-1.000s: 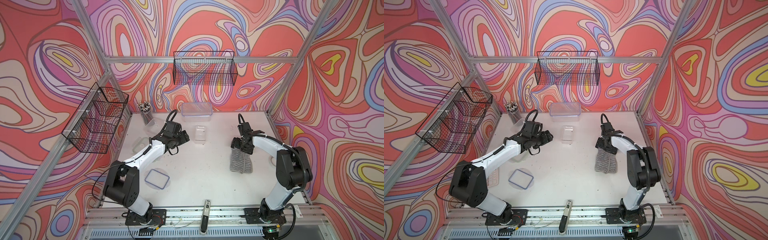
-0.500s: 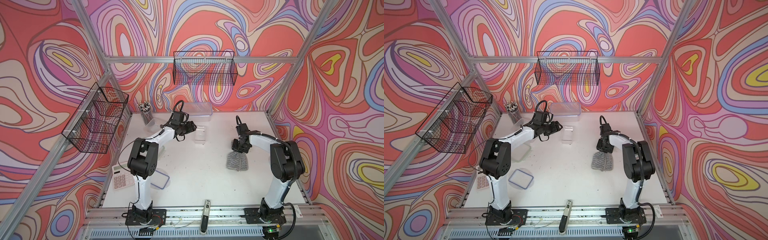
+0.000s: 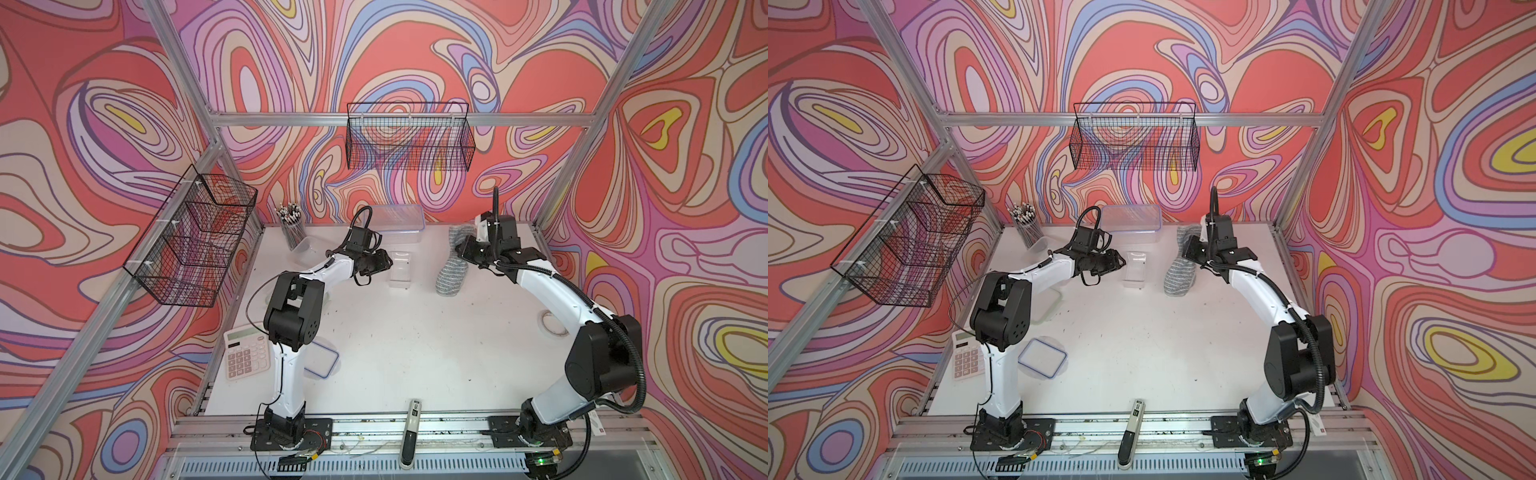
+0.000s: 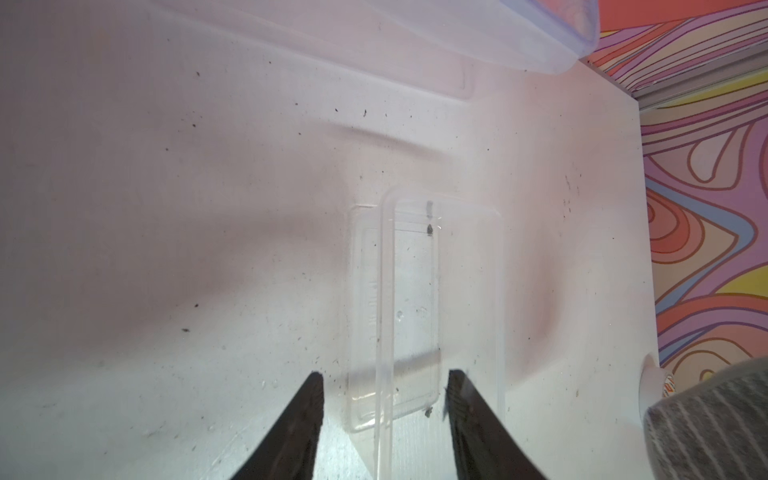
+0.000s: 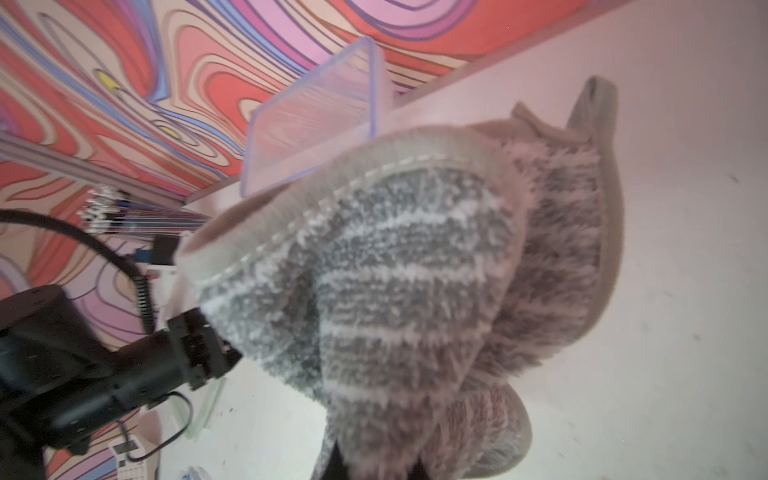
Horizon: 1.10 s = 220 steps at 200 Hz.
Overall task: Wipe the insides of the lunch boxes
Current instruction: Move the lunch box to the center of the board.
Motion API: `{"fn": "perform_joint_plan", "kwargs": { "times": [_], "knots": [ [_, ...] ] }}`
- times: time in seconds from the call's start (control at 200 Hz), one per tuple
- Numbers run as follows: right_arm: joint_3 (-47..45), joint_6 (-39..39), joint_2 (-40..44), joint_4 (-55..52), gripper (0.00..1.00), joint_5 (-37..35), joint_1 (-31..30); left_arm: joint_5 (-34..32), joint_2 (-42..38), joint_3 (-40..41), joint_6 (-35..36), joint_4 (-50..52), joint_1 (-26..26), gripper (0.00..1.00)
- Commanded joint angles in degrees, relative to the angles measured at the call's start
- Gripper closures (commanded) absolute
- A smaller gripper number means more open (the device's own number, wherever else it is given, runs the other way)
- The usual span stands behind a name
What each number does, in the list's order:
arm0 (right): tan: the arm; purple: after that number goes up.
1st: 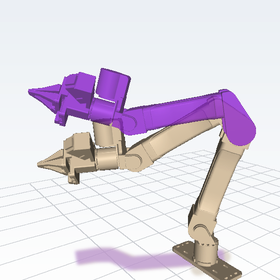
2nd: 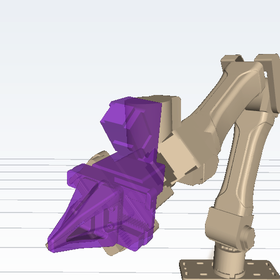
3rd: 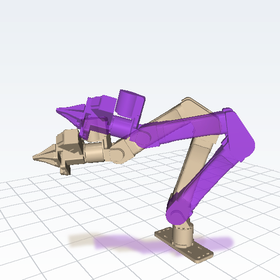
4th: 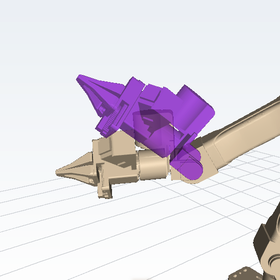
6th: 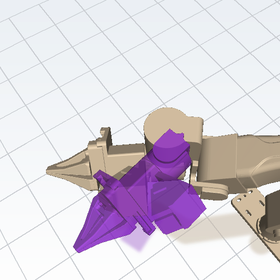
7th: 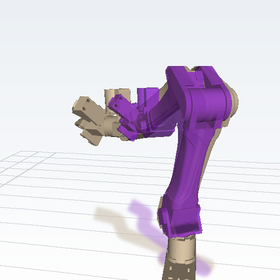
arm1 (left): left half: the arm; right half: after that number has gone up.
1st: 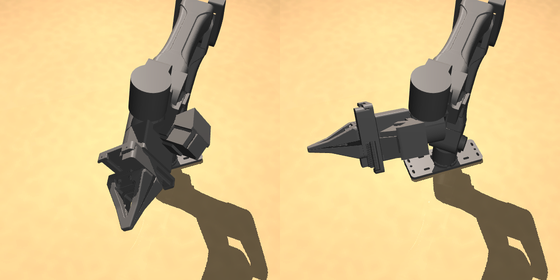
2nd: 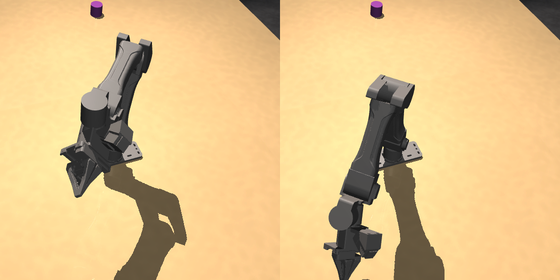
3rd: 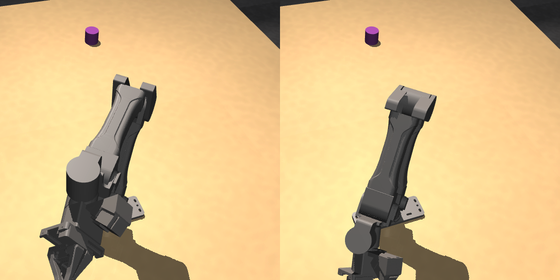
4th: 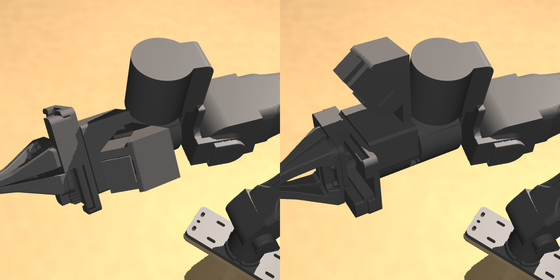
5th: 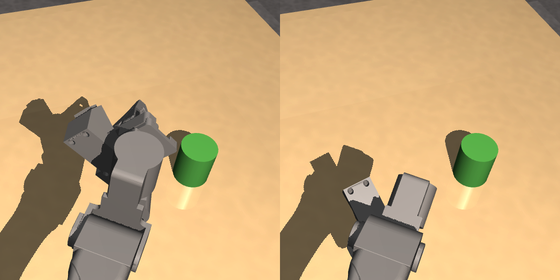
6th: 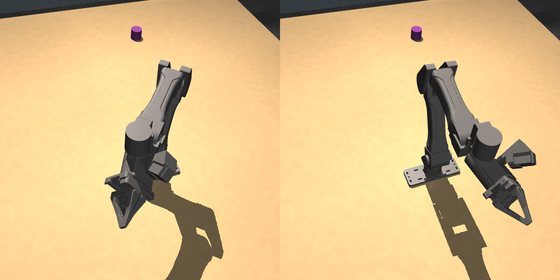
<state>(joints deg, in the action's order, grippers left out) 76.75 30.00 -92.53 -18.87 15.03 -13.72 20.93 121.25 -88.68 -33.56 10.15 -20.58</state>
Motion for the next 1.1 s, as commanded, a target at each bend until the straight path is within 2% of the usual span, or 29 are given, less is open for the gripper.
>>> {"fn": "perform_joint_plan", "kwargs": {
  "times": [0.0,0.19,0.371,0.836,1.097],
  "knots": [
    [2.0,0.0,-1.7,6.7,1.0,4.1,-1.8,0.6,3.0,-3.0,1.5,1.4,-0.8,0.53],
    [6.3,-0.4,-5.4,9.4,1.0,7.2,-4.1,-2.1,4.0,-4.3,2.6,2.5,-1.8,0.68],
    [6.4,-0.6,-6.9,15.9,1.0,9.9,-6.1,-4.5,4.4,-4.8,3.6,4.2,-2.8,0.82],
    [7.6,0.4,-14.1,23.9,1.0,9.7,-8.8,-8.6,2.8,-2.5,3.9,4.5,-4.6,0.97],
    [6.2,-0.3,-18.1,29.5,1.0,7.1,-11.1,-12.4,-4.0,3.7,3.9,4.6,-7.0,1.0]
  ]
}}
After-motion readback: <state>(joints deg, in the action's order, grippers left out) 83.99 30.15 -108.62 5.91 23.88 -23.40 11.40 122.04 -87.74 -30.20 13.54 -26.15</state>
